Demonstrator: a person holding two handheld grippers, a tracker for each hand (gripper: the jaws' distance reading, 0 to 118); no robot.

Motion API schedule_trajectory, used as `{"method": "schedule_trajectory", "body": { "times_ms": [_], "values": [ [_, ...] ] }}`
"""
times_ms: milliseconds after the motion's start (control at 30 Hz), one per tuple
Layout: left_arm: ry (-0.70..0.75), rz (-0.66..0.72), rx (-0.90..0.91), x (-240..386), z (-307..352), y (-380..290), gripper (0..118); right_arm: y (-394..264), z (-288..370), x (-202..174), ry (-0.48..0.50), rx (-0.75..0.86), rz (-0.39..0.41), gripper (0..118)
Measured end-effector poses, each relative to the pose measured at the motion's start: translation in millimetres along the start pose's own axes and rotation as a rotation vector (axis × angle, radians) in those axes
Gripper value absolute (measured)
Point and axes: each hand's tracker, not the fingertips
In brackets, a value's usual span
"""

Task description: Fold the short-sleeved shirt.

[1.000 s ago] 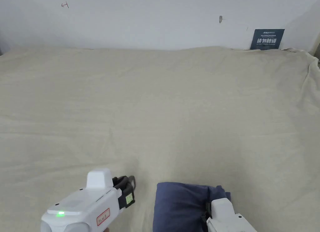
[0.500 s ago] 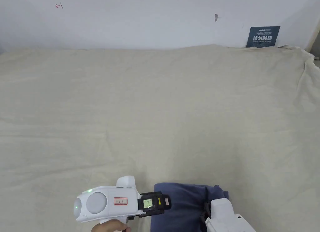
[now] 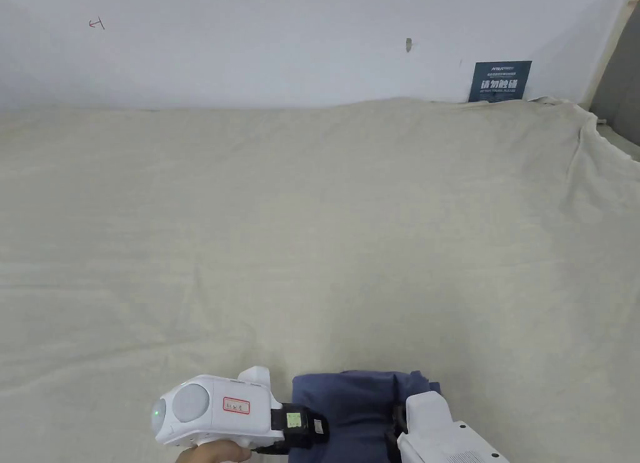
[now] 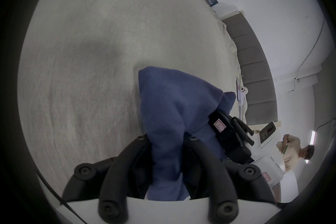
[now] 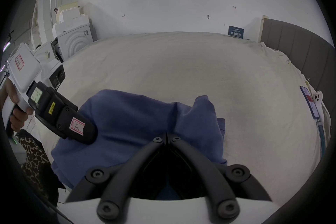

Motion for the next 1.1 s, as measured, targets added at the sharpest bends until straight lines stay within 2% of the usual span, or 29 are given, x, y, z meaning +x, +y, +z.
{"method": "schedule_trajectory", "body": {
  "times_ms": [100, 233, 333, 567, 833, 1100],
  "values": [
    [0.012, -0.034, 0.022, 7, 7, -1, 20, 11, 12, 2, 0.002, -0.014, -0.01, 0],
    [-0.008, -0.095, 0.055, 16, 32, 5, 19, 31, 39, 6, -0.029, 0.038, 0.02, 0],
    [0.042, -0.166, 0.088, 16, 61, 14, 19, 49, 60, 10, -0.053, 0.097, 0.04, 0],
    [0.194, -0.19, 0.164, -31, 155, 38, 19, 90, 100, 7, -0.102, 0.198, 0.049, 0],
    [0.422, -0.104, 0.3, -113, 285, 60, 19, 127, 116, -9, -0.114, 0.294, 0.033, 0],
    [0.575, -0.024, 0.333, -177, 366, 77, 19, 140, 104, -19, -0.138, 0.316, 0.021, 0]
  ]
}}
